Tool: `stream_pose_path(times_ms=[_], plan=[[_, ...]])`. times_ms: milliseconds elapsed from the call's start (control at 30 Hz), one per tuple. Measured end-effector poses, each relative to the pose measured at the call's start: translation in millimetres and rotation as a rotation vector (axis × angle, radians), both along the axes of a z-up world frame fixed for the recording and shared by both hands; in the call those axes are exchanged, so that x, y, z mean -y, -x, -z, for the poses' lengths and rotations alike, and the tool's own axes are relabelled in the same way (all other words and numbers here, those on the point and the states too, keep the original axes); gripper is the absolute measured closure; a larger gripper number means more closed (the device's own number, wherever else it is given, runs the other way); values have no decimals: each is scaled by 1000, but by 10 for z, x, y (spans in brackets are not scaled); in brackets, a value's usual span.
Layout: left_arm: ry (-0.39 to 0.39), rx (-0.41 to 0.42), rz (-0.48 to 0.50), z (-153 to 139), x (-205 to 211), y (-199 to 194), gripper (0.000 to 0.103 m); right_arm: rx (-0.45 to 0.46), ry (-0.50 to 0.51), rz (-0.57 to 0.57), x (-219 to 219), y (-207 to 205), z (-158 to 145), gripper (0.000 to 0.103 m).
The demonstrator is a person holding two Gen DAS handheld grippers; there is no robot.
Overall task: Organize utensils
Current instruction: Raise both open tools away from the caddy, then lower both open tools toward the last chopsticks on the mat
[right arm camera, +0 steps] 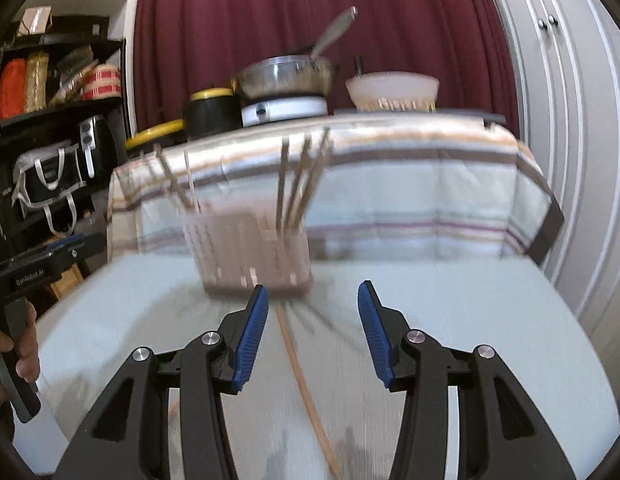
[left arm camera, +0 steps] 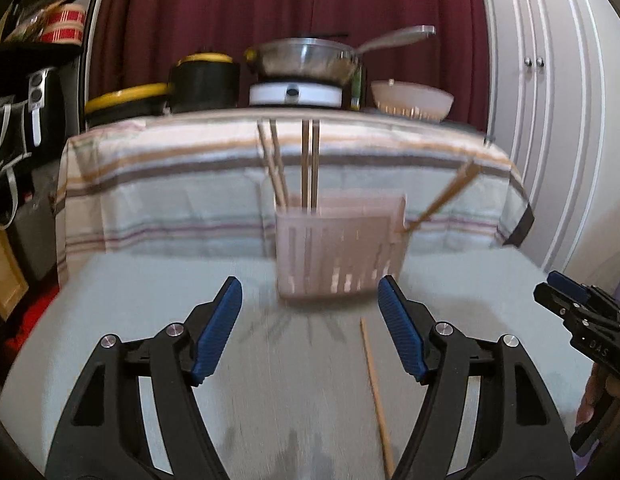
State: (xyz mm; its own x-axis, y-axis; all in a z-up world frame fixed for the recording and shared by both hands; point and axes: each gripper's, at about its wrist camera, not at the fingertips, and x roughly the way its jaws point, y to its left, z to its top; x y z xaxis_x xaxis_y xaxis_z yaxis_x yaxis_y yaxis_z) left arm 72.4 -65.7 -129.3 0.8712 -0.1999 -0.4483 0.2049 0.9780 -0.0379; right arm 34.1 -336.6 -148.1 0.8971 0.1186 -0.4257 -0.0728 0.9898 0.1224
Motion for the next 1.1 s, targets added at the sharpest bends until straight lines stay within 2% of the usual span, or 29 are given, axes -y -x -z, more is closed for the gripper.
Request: stream_pose_path(times_ms=[233, 533, 733, 800, 833, 1100], plan=[[-33, -78, -14, 437, 16, 200, 34, -110, -6, 6, 2, 237, 472, 60], [-9, -164, -8, 747, 42, 318, 34, -218, -14, 12, -15, 301, 786, 73], [-12, -186, 25, 866, 134, 379, 34, -284, -12, 29, 1, 240, 915, 76], [-8, -196, 34, 896, 156, 391, 34, -298, -11, 23, -10, 225, 950, 91], [-7, -199, 36, 905, 164, 395, 34, -301, -10, 21, -17, 231, 965, 92], [12, -210, 46, 957, 227, 478, 34, -286, 7, -10, -127, 365, 977, 96]])
